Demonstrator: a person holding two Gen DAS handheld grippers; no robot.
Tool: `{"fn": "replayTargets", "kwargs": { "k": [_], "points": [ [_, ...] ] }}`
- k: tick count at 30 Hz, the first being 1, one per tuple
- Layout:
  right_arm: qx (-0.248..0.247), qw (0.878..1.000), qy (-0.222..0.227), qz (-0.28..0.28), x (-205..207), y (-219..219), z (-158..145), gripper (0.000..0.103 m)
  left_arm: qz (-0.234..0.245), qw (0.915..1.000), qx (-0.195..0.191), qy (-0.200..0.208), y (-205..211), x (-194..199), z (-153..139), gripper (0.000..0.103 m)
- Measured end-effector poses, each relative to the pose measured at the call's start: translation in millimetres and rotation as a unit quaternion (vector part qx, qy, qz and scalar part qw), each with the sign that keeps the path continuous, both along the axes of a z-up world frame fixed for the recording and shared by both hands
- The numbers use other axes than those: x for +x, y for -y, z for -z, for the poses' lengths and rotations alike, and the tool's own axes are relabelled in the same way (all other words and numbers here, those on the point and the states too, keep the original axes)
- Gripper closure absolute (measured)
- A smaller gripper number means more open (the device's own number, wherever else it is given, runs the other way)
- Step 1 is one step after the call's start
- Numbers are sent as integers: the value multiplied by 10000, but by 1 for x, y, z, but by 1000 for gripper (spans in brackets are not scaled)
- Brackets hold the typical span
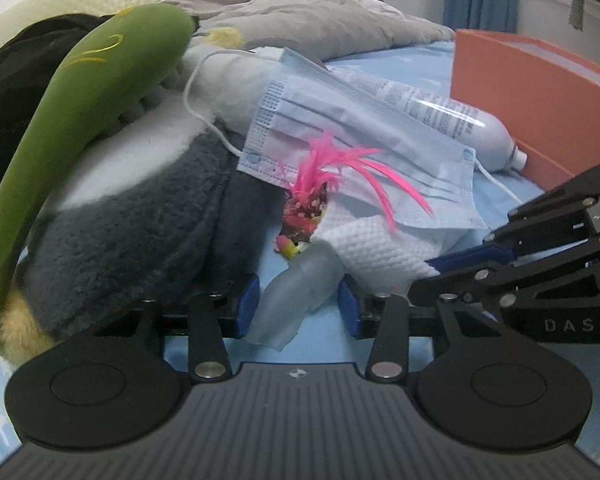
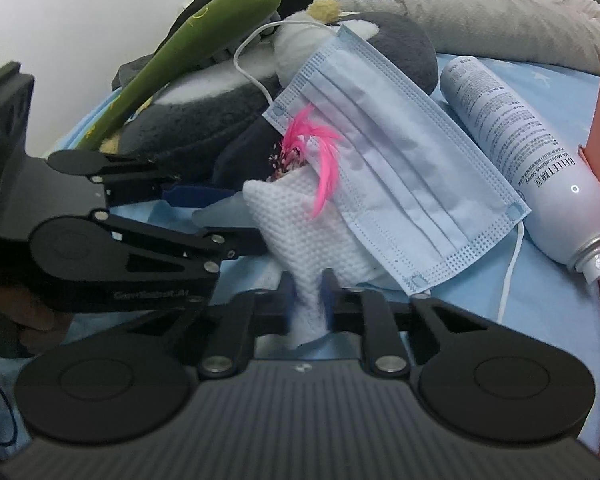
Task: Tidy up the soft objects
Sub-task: 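Grasp the clear plastic cup with the left gripper while the right grasps the white wipe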
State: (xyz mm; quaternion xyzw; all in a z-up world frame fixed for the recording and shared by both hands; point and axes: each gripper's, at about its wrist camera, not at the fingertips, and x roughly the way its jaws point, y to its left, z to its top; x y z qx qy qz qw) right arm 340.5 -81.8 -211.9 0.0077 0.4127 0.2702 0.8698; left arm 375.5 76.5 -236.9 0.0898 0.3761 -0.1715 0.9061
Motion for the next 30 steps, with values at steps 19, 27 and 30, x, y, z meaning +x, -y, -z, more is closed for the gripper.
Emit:
{"fn": "replayTargets", "kwargs": {
  "k": [19, 27, 30],
  "points": [
    [86, 9998, 8, 191, -48, 12, -36, 96, -917, 9928, -737, -234, -9, -68, -31, 91],
    [5, 9997, 3, 227, -87, 14, -49, 96, -1350, 9847, -1032, -383, -14, -112, -41, 94],
    [-31, 9997, -7, 255, -101, 16, -52, 96, -1503, 9806, -1178, -441, -15, -128, -44, 94]
  ]
}}
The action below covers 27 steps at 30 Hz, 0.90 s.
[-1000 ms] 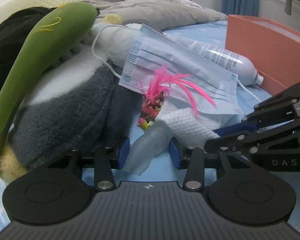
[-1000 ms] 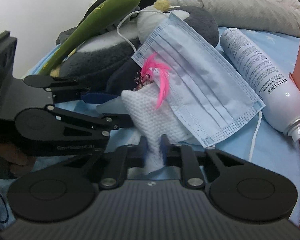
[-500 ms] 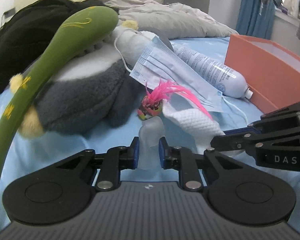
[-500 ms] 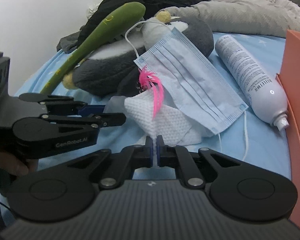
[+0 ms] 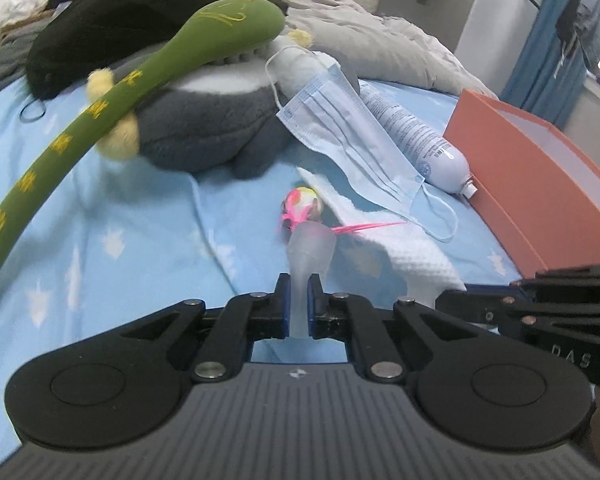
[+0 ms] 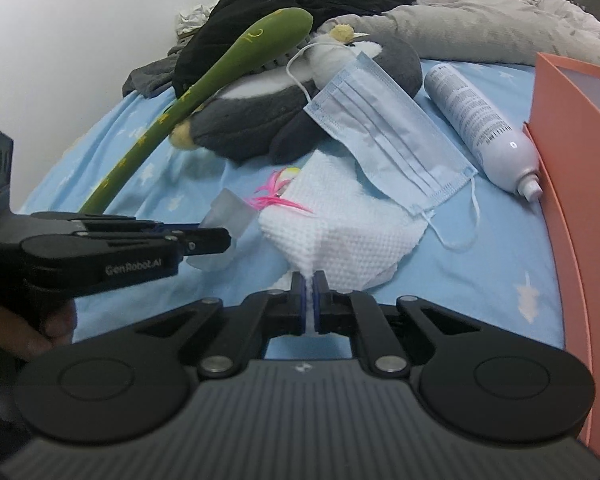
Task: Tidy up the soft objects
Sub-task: 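Grasp the clear plastic cup with the left gripper while the right grasps the white wipe, then carry the plastic cup and white wipe together toward the pink box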
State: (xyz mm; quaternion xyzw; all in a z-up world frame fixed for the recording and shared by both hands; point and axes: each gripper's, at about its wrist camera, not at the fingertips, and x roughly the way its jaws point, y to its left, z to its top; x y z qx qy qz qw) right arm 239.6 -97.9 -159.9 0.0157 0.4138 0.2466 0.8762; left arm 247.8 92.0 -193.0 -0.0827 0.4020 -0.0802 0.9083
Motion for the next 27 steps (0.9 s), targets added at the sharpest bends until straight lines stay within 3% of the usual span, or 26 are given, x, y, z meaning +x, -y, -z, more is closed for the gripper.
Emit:
{"fn": "replayTargets", "kwargs": {
  "k": [16, 22, 27],
  "points": [
    [-203, 9993, -46, 303, -64, 27, -17, 96, -339, 9984, -394, -230, 13, -64, -8, 94],
    [-552, 9953, 593, 527, -85, 33, -40, 96, -403, 9976, -537, -185, 19, -78, -17, 94],
    [-1302, 9850, 1045, 436, -99, 31, -56, 96, -369, 9974, -604, -127, 27, -86, -27, 94]
  ]
}}
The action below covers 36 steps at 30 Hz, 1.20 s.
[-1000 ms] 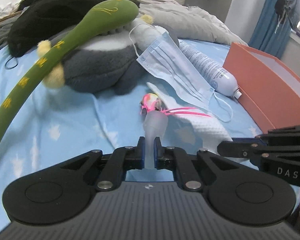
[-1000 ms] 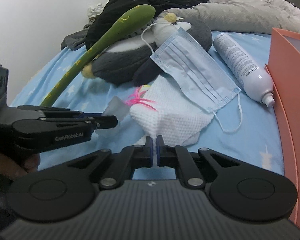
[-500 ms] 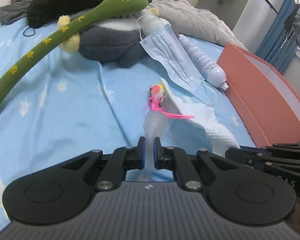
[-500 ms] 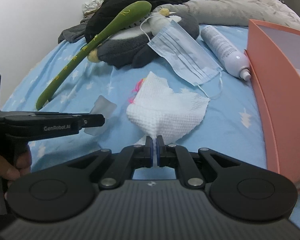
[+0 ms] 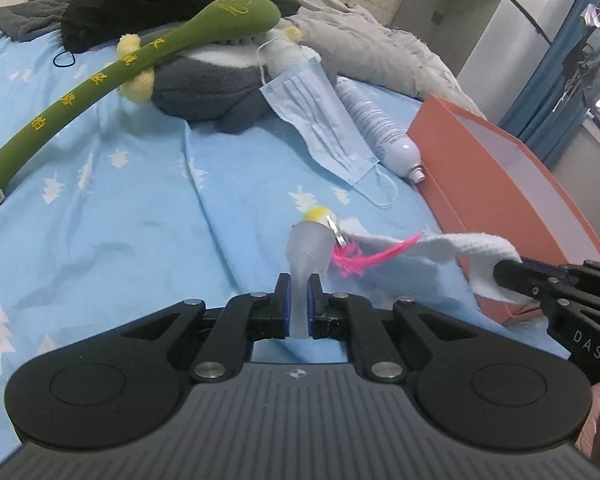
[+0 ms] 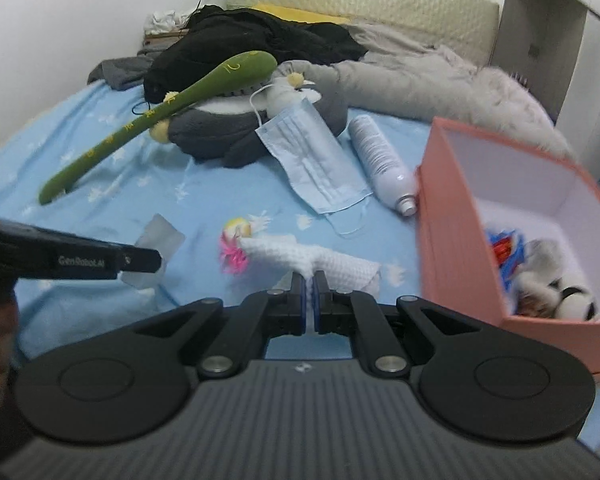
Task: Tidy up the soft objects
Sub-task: 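Carry the plastic cup and white wipe together toward the pink box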
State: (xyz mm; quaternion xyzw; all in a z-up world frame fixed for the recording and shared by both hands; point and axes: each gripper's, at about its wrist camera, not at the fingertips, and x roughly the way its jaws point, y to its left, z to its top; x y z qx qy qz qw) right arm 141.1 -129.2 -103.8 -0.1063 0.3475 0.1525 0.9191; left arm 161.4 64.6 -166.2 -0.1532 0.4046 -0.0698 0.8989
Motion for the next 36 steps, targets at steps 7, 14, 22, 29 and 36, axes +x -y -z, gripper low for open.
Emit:
{"fn": "replayTargets", "kwargs": {
  "k": [7, 14, 22, 29, 36],
  "points": [
    [101, 9999, -130, -40, -8, 10, -12, 96, 78, 9994, -330, 72, 8, 4, -7, 94],
    [324, 9957, -866, 12, -19, 12, 18, 96, 277, 9967, -764, -9, 21, 43, 9, 94],
    [470, 9944, -899, 310, -23, 32, 15, 96, 477, 9972, -466, -351, 47, 69, 34, 94],
    [454, 9941, -752, 640, -24, 57, 2, 96, 500, 9973, -351, -408, 51, 69, 38, 94],
    [496, 9935, -606, 824, -29, 73, -14, 96, 461, 9982, -218, -329, 51, 69, 24, 94]
  ]
}}
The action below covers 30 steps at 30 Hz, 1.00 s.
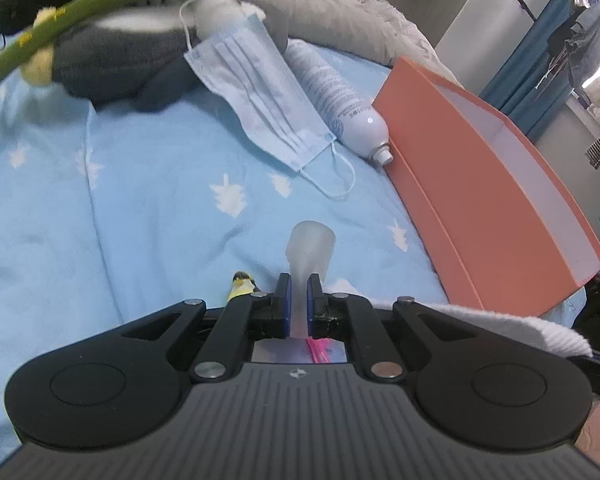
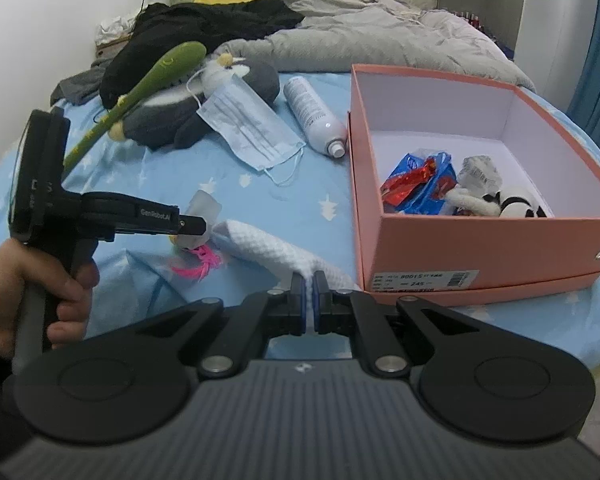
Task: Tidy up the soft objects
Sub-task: 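Carry the plastic cup and white wipe together toward the pink box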
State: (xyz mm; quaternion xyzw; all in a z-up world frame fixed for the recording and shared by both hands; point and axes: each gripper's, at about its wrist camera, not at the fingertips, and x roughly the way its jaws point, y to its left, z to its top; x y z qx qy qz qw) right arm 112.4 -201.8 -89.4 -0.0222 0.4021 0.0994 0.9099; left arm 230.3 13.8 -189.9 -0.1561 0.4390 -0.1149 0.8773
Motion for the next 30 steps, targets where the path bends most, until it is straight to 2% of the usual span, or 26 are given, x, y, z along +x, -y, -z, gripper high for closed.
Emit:
{"fn": "replayTargets", "kwargs": {
  "k": [5, 13, 22, 30],
  "points": [
    [197, 9997, 171, -6, -2, 3, -22, 96, -39, 9999, -48, 133, -2, -3, -28, 94],
    [539, 9970, 555, 21, 5, 6, -68, 96, -82, 9995, -134, 274, 6, -11, -89, 94],
    [734, 9931, 901, 167, 17, 23, -111, 96, 79, 9987, -130, 495, 33, -19, -158, 94],
    [748, 9910, 992, 497, 35, 60, -128, 96, 498, 9967, -182, 622, 83, 4, -190, 94]
  ]
}}
